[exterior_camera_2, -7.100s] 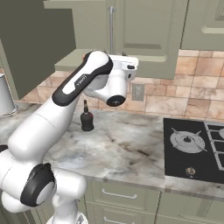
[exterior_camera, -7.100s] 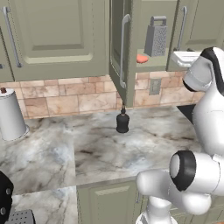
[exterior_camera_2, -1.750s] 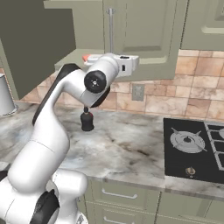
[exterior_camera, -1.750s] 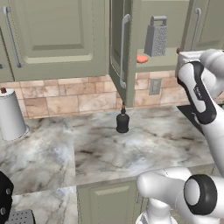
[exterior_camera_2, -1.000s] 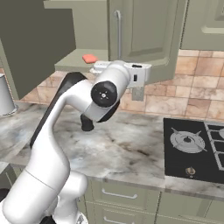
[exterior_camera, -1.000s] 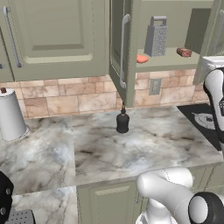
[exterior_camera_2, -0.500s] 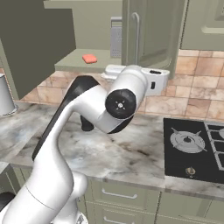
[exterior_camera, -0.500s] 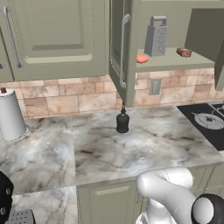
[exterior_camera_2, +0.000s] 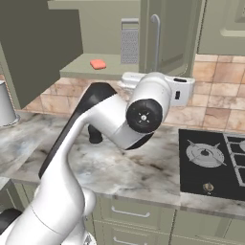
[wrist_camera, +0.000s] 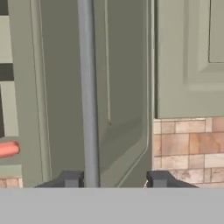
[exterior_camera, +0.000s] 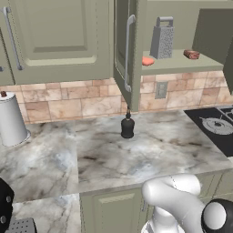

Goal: Pick the bar soap and bar soap from the cabinet and place them on the counter.

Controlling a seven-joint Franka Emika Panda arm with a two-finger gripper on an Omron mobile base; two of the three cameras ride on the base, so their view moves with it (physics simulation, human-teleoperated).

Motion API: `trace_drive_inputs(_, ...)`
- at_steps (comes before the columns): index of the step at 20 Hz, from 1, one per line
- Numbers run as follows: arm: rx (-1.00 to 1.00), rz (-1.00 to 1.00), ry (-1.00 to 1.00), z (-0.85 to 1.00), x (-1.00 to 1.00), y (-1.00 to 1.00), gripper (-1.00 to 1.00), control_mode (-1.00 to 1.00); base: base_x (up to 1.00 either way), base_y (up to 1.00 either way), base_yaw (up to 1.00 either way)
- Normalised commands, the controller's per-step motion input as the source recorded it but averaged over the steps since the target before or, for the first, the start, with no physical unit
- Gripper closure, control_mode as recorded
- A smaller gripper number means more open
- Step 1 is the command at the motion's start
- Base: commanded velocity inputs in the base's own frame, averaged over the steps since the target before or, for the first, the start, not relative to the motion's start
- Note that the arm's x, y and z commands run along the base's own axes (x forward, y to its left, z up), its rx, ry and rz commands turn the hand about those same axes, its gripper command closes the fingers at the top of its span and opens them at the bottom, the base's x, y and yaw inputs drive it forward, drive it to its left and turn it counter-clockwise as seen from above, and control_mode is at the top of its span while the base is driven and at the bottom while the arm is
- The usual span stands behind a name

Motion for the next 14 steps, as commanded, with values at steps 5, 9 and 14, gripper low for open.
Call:
trace_drive_inputs(5, -0.03, 0.02, 0.0, 0.03, -0.52, -0.23, -1.0, -1.0, 0.0, 0.0, 0.0)
trace_drive_inputs(9, -0.22, 0.0, -0.03, -0.02, -0.76, 0.34, -1.0, -1.0, 0.0, 0.0, 0.0)
trace_drive_inputs(14, -0.32, 0.0, -0.08, -0.04, -0.77, 0.62, -1.0, -1.0, 0.0, 0.0, 0.0)
